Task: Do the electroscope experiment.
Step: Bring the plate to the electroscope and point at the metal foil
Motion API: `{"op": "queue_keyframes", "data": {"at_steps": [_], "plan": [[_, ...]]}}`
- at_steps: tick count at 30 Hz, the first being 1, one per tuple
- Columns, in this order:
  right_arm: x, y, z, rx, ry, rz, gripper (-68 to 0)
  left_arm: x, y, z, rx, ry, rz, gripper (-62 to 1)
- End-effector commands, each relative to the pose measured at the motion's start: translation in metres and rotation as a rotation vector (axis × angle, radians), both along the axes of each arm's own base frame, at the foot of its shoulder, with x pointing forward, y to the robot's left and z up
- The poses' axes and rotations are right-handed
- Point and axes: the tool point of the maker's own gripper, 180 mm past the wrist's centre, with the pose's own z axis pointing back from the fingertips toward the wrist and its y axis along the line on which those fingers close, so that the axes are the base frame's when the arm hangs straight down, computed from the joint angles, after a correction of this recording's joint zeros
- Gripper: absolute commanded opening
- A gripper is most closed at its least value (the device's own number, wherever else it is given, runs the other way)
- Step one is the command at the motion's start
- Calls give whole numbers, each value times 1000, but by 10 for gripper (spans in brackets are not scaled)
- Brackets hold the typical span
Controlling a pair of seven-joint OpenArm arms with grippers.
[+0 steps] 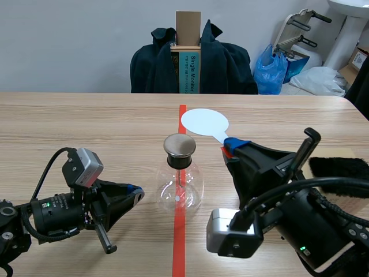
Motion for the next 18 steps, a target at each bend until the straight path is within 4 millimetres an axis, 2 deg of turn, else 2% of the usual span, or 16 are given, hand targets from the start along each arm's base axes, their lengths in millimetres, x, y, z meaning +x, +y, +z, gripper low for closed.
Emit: {"op": "queue_keyframes", "data": {"at_steps": [1, 13, 18], "plan": [[7, -5, 14, 10, -48, -21, -669, 6, -7, 13, -41, -30, 4, -580], [21, -32, -4, -10, 5, -180, -669, 6, -10, 13, -48, -32, 7, -580], [24, -40, -6, -15, 10, -223, -669, 6, -10, 13, -49, -31, 7, -580]]}}
